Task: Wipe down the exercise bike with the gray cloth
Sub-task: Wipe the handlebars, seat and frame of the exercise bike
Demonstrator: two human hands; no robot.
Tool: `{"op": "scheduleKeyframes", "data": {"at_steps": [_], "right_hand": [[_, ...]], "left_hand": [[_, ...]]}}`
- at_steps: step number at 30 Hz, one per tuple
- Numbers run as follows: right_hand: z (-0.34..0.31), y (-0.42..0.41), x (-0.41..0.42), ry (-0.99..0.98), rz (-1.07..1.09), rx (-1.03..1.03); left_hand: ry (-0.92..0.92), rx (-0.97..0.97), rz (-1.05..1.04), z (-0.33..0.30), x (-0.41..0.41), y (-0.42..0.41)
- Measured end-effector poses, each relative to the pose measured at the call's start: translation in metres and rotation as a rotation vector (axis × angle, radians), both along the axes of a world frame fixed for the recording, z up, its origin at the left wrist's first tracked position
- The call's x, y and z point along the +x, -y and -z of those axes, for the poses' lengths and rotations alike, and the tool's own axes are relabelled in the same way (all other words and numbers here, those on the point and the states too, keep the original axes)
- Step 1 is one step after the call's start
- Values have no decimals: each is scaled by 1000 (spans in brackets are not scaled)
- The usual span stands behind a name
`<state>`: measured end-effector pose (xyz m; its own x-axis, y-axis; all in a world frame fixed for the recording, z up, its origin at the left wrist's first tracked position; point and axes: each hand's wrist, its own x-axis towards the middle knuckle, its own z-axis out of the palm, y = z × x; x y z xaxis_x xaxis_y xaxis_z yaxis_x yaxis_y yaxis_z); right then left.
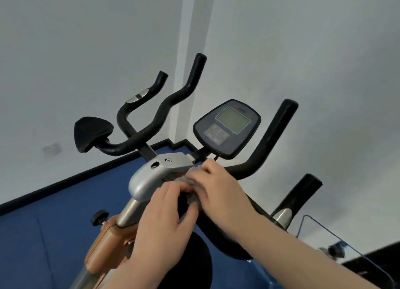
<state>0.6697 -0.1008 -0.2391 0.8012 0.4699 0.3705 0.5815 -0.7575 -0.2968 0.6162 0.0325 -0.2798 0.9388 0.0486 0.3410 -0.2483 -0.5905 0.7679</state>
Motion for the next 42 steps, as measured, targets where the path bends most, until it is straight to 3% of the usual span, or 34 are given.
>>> {"op": "scheduleKeyframes", "data": {"at_steps": [10,15,26,30,35,40,42], "right_hand": [[-17,67,19,147,455,42],[-4,28,4,104,338,24],[-41,84,29,99,317,-138],[-59,105,49,168,294,-322],[-71,128,67,418,173,-514],[-95,135,75,630,202,-396],[-120,139,83,639,290,-243]], "left_hand": [[-30,100,205,-13,15,-7],[-72,20,297,-18,36,-4],[-42,24,417,-31,70,26],[-61,43,389,-32,77,39],[-100,50,380,-36,84,57],[-139,48,365,-37,84,71],[-153,34,343,-35,85,72]]}}
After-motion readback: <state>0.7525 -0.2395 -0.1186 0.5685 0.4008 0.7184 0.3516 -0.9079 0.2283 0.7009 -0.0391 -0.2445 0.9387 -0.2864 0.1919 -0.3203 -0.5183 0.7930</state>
